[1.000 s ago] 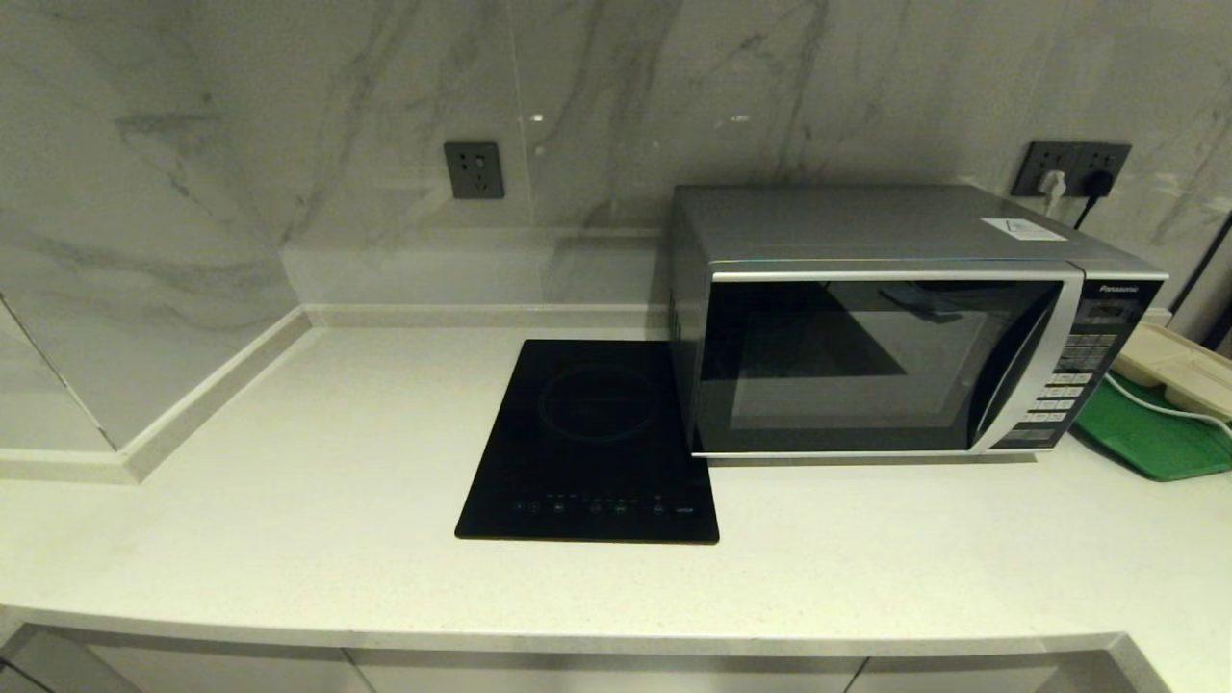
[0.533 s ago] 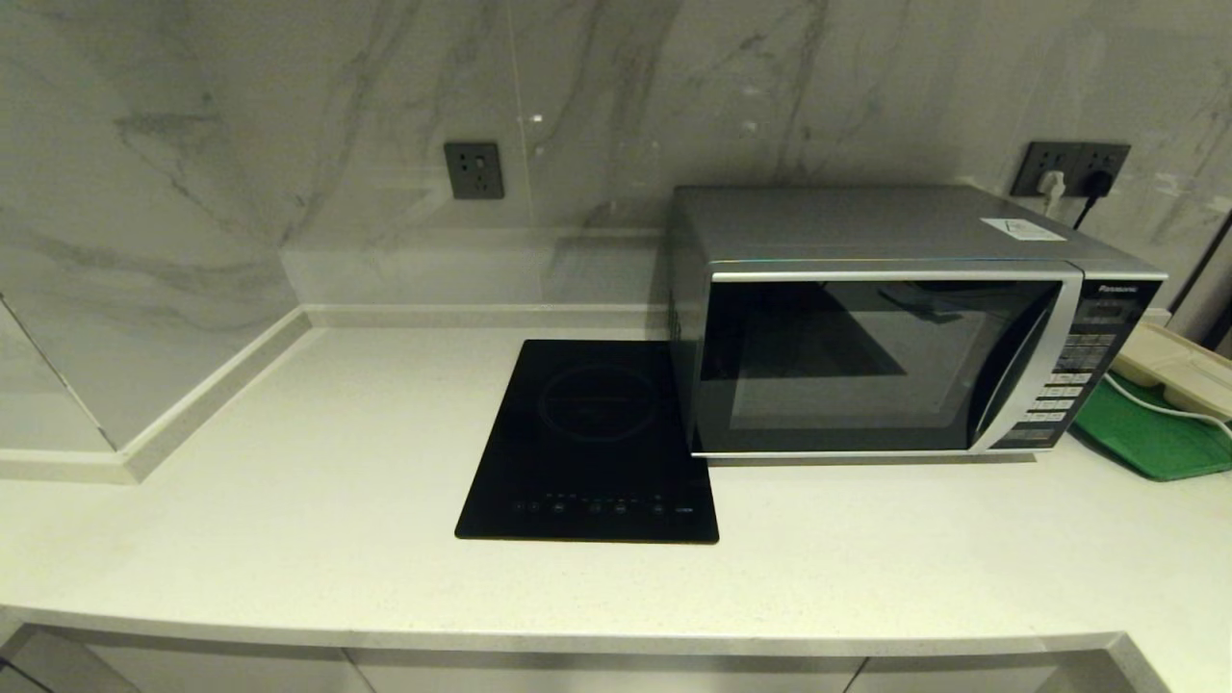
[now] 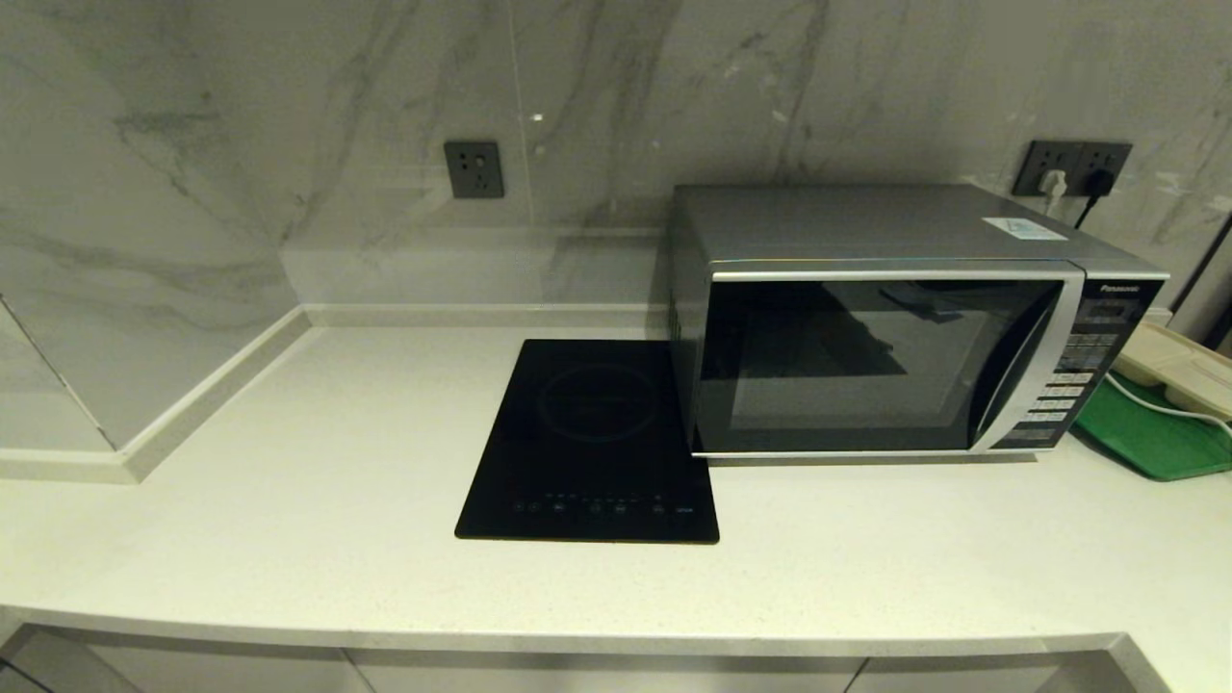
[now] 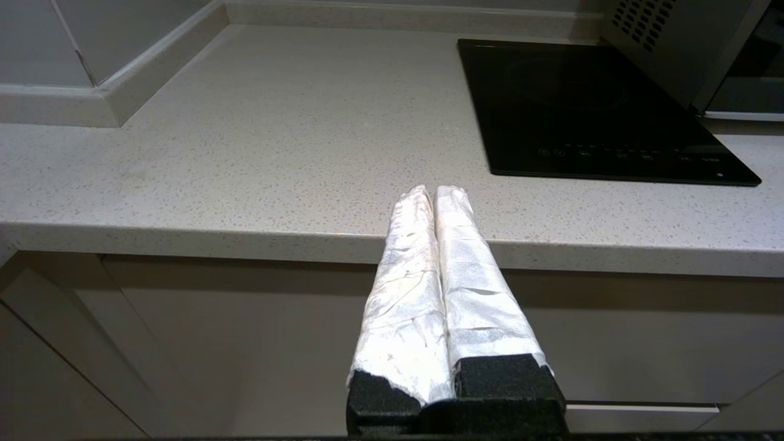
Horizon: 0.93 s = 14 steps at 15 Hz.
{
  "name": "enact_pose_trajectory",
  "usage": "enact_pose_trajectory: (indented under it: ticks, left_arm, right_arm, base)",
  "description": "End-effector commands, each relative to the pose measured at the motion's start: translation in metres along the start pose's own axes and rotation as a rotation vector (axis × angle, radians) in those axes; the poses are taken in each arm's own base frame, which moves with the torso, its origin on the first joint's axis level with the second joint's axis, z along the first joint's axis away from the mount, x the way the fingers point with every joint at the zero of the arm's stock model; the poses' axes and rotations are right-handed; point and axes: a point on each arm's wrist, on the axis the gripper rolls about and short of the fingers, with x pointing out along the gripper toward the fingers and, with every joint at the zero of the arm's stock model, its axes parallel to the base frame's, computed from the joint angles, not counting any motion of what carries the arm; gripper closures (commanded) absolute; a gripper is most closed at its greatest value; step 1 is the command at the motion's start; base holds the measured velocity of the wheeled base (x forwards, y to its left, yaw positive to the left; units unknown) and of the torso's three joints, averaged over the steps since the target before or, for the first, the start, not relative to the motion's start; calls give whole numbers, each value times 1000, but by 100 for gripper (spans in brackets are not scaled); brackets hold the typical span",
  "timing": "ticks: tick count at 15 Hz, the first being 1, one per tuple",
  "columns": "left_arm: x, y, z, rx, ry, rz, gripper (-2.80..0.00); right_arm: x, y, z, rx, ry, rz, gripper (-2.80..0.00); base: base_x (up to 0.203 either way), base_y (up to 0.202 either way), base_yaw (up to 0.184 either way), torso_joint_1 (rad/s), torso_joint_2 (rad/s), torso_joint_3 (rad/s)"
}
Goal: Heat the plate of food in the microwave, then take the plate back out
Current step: Open the microwave oven
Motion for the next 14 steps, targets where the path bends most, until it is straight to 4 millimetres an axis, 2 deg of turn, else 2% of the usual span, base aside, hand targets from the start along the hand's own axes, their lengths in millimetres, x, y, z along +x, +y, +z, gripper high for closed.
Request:
enact_pose_trajectory:
  ticks: [1,4,6,8,10,12,14]
  left_arm:
    - [0,0,0,-1,1,1,0]
    - [0,0,0,-1,0,1,0]
    - [0,0,0,-1,-1,1,0]
    - [0,0,0,-1,-1,1,0]
    - [0,0,0,-1,-1,1,0]
    - [0,0,0,-1,1,1,0]
    - [0,0,0,-1,-1,1,0]
  right_arm:
    - [16,13,11,-51,54,-40,0]
    - [38,30,38,-34,34,-95,0]
    - [64,51,61,9,-9,-139,0]
    - [92,75,76,36,-38,-195,0]
    - [115,103,76,32,-46,-215,0]
    - [116,133,69,5,-63,-154,0]
    - [124,150,58,-20,-47,-183,0]
  base:
    - [0,0,0,0,0,0]
    - [0,0,0,0,0,0]
    - [0,0,0,0,0,0]
    - [0,0,0,0,0,0]
    - [0,0,0,0,0,0]
    - [0,0,0,0,0,0]
    - [0,0,0,0,0,0]
